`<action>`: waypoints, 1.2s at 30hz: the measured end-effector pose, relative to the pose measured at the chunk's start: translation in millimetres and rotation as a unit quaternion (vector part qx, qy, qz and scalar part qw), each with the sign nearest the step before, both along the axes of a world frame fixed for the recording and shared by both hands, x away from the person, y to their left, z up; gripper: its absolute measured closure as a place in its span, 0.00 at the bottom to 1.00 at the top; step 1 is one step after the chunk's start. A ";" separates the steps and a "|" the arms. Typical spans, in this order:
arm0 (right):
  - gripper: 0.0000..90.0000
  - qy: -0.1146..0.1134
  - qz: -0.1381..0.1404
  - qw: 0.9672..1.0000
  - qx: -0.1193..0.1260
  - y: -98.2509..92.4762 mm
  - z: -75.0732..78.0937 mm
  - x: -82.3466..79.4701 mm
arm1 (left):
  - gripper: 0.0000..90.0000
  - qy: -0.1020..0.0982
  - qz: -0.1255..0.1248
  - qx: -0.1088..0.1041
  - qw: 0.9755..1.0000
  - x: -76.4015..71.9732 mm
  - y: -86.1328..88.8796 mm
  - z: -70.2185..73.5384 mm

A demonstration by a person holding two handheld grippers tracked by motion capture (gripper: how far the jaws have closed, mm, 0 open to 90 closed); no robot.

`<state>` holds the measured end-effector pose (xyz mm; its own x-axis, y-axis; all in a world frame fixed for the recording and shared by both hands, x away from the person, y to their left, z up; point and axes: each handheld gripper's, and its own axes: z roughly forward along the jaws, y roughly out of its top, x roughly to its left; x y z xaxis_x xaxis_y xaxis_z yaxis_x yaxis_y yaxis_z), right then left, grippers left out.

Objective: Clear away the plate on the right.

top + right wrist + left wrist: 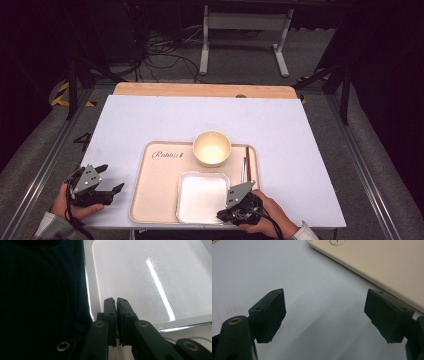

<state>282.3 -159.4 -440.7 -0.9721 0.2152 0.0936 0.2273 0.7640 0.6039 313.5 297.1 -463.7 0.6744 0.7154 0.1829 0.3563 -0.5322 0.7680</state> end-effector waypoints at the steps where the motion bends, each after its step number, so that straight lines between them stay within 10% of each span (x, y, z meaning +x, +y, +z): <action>1: 0.96 0.000 0.000 1.000 0.000 0.0 0.0 0.0 | 0.20 0.001 0.000 0.000 1.000 0.3 -0.2 -0.2; 20: 0.86 -0.062 -0.045 0.997 0.031 -11.3 15.5 4.6 | 0.20 0.000 -0.001 -0.003 1.000 1.1 -0.5 -0.3; 30: 0.82 -0.114 -0.093 0.988 0.046 -26.6 30.9 13.3 | 0.20 0.002 0.000 -0.003 1.000 1.8 0.1 -0.9; 36: 0.77 -0.148 -0.144 0.977 0.061 -46.6 38.8 24.5 | 0.21 0.004 0.002 -0.003 1.000 1.6 -0.2 -1.2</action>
<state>306.8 -206.0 -401.9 -0.8614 0.4884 -0.1395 0.2242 0.6121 0.7583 315.1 296.9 -464.9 0.6735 0.7187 0.1728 0.3644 -0.5262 0.7683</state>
